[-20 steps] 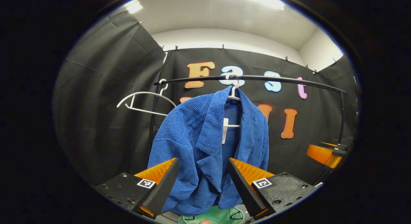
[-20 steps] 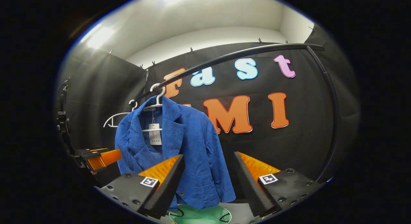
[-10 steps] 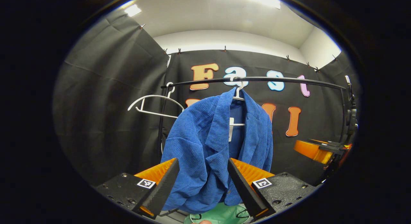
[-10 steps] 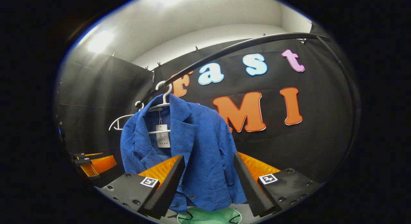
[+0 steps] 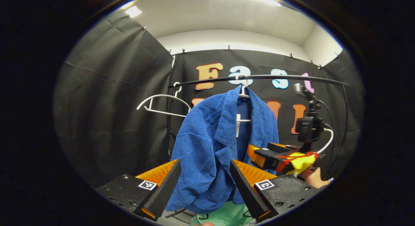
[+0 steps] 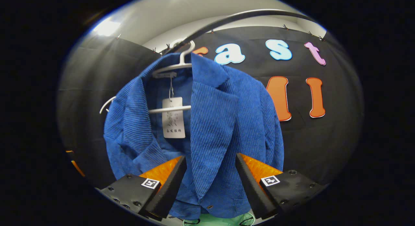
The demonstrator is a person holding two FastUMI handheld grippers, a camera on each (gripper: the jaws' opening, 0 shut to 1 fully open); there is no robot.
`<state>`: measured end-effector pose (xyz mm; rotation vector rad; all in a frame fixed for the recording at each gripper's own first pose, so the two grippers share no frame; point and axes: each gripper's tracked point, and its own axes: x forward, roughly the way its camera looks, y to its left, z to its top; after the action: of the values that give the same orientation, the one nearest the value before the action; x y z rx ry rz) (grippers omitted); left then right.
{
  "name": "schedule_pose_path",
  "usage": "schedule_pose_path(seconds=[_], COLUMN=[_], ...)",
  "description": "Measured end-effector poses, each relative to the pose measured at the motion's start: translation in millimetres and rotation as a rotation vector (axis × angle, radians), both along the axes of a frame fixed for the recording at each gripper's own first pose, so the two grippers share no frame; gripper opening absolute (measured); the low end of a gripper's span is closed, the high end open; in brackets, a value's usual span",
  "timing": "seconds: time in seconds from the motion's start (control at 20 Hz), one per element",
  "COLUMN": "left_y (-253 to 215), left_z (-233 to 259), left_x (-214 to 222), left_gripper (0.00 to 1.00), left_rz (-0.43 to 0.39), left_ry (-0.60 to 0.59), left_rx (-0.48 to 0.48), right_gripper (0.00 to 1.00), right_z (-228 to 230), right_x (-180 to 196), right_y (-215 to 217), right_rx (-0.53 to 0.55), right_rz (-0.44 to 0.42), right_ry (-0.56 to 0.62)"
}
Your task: Grasp the clothes on the hanger with both hands and then place them into the laundry hamper below.
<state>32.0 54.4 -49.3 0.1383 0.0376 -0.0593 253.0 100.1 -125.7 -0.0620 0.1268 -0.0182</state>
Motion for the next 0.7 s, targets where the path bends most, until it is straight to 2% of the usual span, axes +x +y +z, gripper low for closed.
schedule_pose_path(seconds=[0.05, 0.2, 0.35, 0.4, 0.5, 0.65, 0.7], left_y=[1, 8, 19, 20, 22, 8, -5], left_z=[-3, -6, -14, -18, -26, -40, -46], left_x=[-3, -10, -12, -12, -8, 3, 8], left_gripper=[0.95, 0.95, 0.92, 0.95, 0.92, 0.95, 0.95], left_rz=[0.001, 0.011, 0.041, 0.044, 0.042, 0.015, -0.019], left_ry=[0.009, 0.02, 0.032, 0.039, 0.05, 0.075, 0.095], left_rx=[-0.007, -0.041, -0.058, -0.065, -0.077, -0.112, -0.148], right_gripper=[0.98, 0.98, 0.98, 0.69, 0.12, 0.13, 0.08], right_z=[-11, -36, -39, -36, -28, 0, 13], right_x=[9, 36, 37, 33, 26, 1, -13], right_y=[-4, -23, -45, -53, -62, -74, -76], right_rx=[0.015, 0.069, 0.107, 0.108, 0.101, 0.101, 0.101], right_rz=[-0.022, -0.095, -0.123, -0.129, -0.114, -0.094, -0.08], right_ry=[0.027, 0.067, 0.09, 0.09, 0.08, 0.019, -0.01])
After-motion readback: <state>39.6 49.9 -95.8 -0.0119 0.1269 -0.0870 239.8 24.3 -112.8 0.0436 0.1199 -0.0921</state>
